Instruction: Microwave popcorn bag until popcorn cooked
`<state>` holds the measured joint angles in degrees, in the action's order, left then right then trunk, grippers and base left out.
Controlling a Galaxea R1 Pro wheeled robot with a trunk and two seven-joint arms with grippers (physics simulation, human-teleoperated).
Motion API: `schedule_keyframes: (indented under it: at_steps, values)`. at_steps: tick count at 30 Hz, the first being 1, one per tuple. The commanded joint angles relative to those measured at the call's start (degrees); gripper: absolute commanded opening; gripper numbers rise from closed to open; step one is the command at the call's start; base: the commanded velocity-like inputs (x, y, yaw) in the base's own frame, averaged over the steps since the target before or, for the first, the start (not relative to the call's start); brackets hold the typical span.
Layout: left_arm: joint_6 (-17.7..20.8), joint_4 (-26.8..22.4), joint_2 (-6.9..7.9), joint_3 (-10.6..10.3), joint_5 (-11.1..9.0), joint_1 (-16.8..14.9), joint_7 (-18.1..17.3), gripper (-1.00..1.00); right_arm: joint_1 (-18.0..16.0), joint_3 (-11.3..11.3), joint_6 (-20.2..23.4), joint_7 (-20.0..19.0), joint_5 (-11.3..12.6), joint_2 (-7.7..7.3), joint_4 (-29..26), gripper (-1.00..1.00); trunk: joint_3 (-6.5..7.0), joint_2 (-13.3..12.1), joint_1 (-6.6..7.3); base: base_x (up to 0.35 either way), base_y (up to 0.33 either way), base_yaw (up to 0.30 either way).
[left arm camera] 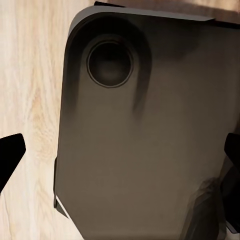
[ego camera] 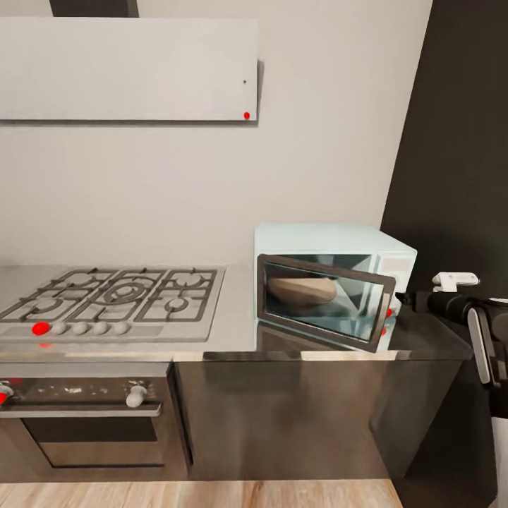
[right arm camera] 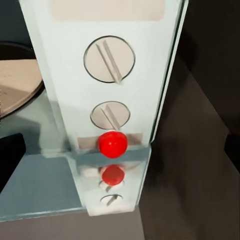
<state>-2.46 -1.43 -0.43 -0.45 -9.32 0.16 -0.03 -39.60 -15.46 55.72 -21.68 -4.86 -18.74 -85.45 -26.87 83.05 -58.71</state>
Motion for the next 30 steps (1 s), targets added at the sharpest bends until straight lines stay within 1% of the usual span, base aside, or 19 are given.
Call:
schedule_keyframes:
  at_steps: [1,6,11,13,16,17,18,19,24,25,27,30]
  values:
    - [-0.09,-0.07,-0.01,-0.08,-0.46,0.02,0.01,1.00,-0.04,-0.02,0.20,-0.53,-0.51,0.06,-0.01,1.00,-0.05,0.02,-0.01,0.120,0.000,0.000]
    - [-0.09,-0.07,-0.05,-0.08,-0.44,0.02,0.03,1.00,-0.04,-0.03,0.33,-0.79,-0.35,0.53,0.02,1.00,-0.05,0.02,-0.01,0.112,0.000,0.000]
    - [-0.09,-0.07,-0.05,-0.08,-0.45,0.02,0.03,1.00,-0.04,-0.01,0.32,-1.19,0.27,0.63,-0.06,1.00,-0.05,0.02,-0.01,0.039,0.000,0.000]
    - [-0.09,-0.07,-0.09,-0.08,-0.45,0.02,0.03,1.00,-0.04,0.00,-0.14,-2.38,0.49,0.63,-0.06,1.00,-0.05,0.02,-0.01,0.002,0.000,0.000]
    - [-0.09,-0.07,-0.10,-0.05,-0.44,0.02,0.03,1.00,-0.04,-0.01,-0.55,-6.41,0.55,0.64,0.05,1.00,-0.05,0.02,-0.01,0.000,0.000,0.000]
    - [-0.09,-0.07,-0.10,0.00,-0.44,0.02,0.03,1.00,-0.04,-0.07,-0.61,-13.98,0.27,0.52,0.23,1.00,-0.05,0.02,-0.01,0.000,0.000,0.000]
    - [-0.09,-0.07,-0.10,0.00,-0.44,0.02,0.03,1.00,-0.04,-0.09,-0.61,-17.85,0.03,0.44,0.33,1.00,-0.05,0.02,-0.01,0.000,0.000,0.000]
    - [-0.09,-0.07,-0.10,0.01,-0.44,0.02,0.03,1.00,-0.04,-0.10,-0.61,-18.76,-0.02,0.44,0.35,1.00,-0.05,0.02,-0.01,0.000,0.000,0.000]
    - [-0.09,-0.07,-0.10,-0.04,-0.44,0.02,0.03,1.00,-0.04,-0.02,-0.61,-20.47,-0.01,0.46,0.41,1.00,-0.05,0.02,-0.01,0.000,0.000,0.000]
    - [-0.09,-0.07,-0.10,-0.06,-0.44,0.02,0.03,1.00,-0.04,0.04,-0.61,-21.80,-0.04,0.46,0.39,1.00,-0.05,0.02,-0.01,0.000,0.000,0.000]
    - [-0.04,-0.07,-0.10,-0.08,-0.44,0.02,0.03,1.00,-0.04,0.02,-0.61,-23.28,-0.05,0.46,0.38,1.00,-0.05,0.02,-0.01,0.000,0.000,0.000]
    - [-0.07,-0.07,-0.17,-0.04,-0.43,0.02,0.05,1.00,-0.04,0.00,-0.59,-23.99,-0.10,0.46,0.37,1.00,-0.05,0.02,-0.01,0.000,0.000,0.000]
